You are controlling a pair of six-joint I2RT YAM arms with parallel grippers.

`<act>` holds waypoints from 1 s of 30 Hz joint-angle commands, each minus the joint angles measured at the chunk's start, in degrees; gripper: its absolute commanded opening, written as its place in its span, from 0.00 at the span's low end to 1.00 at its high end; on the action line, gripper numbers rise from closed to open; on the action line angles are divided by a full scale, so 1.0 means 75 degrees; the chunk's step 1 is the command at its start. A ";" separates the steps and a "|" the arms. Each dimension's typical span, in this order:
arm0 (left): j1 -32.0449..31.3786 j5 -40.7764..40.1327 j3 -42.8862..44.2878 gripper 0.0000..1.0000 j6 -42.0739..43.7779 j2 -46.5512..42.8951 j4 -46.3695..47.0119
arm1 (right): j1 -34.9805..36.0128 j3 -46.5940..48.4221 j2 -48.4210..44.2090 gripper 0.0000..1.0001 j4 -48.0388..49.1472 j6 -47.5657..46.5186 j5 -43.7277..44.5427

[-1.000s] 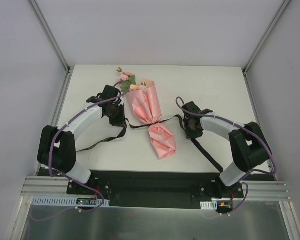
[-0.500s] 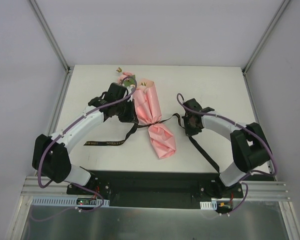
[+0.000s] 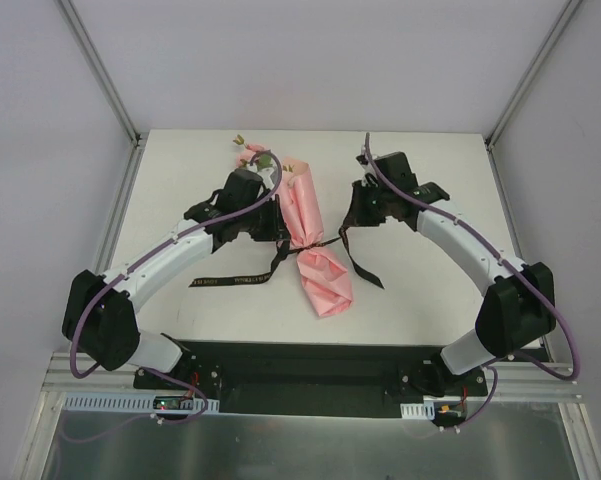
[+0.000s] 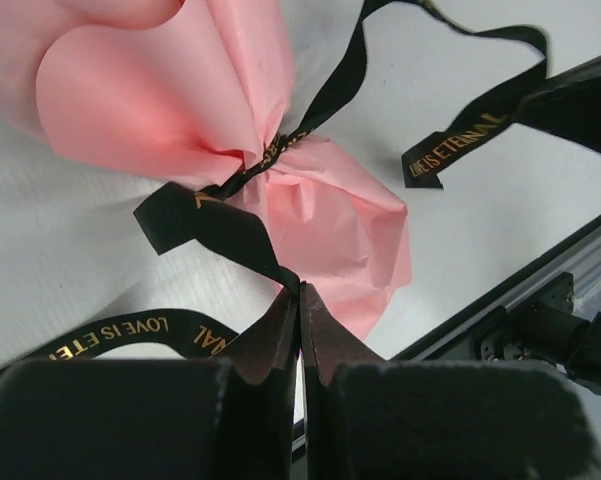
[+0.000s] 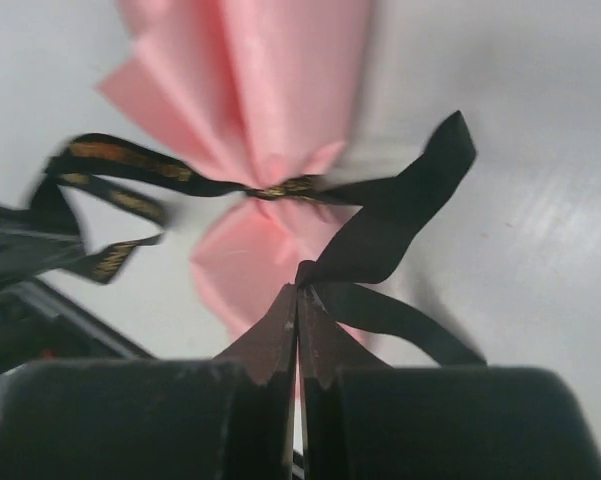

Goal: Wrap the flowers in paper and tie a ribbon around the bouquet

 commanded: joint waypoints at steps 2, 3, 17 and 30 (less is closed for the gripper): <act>-0.0138 -0.0763 -0.0710 0.00 -0.0420 -0.0527 0.0600 | -0.0029 0.0991 0.0045 0.00 0.0779 0.1763 -0.2340; -0.0138 -0.0798 -0.0828 0.00 -0.0444 -0.0597 0.0659 | -0.0029 0.1004 0.0069 0.00 0.1037 0.2103 -0.2551; -0.0197 -0.1608 -0.2259 0.00 -0.0234 -0.1277 0.1385 | 0.0451 0.0464 0.1112 0.00 0.6570 0.7558 -0.2401; -0.0197 -0.1642 -0.3665 0.00 -0.0233 -0.2449 0.2359 | 0.1564 0.1895 0.2799 0.00 0.4695 0.5083 -0.2646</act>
